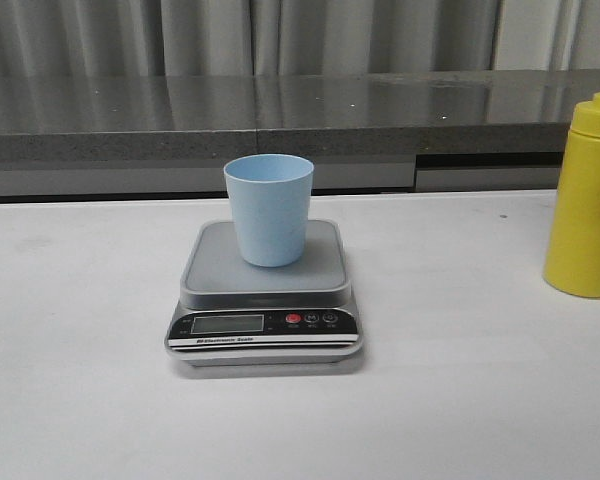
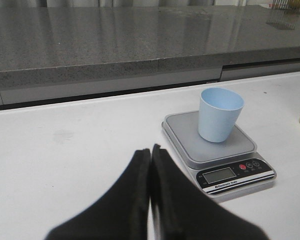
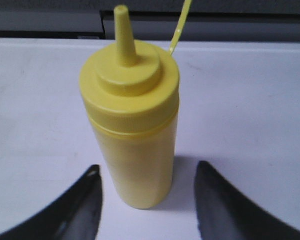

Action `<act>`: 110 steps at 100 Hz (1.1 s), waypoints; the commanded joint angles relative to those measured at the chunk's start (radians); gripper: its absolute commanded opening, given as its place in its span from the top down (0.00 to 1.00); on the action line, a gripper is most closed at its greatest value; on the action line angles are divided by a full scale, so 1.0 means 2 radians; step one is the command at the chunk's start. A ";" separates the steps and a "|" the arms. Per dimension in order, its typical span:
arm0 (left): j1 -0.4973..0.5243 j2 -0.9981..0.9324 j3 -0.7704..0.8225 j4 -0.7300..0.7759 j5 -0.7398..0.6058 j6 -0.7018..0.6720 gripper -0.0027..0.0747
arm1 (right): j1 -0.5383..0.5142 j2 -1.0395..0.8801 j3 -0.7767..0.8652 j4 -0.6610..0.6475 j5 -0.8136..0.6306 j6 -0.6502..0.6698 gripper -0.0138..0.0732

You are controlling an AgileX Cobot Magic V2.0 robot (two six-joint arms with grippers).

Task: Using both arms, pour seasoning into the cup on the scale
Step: 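Open the right gripper and withdraw it from the bottle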

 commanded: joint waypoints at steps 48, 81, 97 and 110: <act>0.001 0.006 -0.014 -0.005 -0.040 -0.004 0.99 | -0.002 -0.196 0.082 0.002 -0.022 0.026 0.92; 0.001 0.006 -0.014 -0.005 -0.040 -0.004 0.99 | -0.002 -0.242 0.099 0.002 -0.081 0.026 0.92; 0.001 0.006 -0.014 -0.005 -0.040 -0.004 0.99 | -0.002 -0.242 0.099 0.002 -0.083 0.026 0.92; 0.001 0.006 -0.014 -0.005 -0.040 -0.004 0.99 | -0.002 -0.242 0.099 0.002 -0.086 0.026 0.92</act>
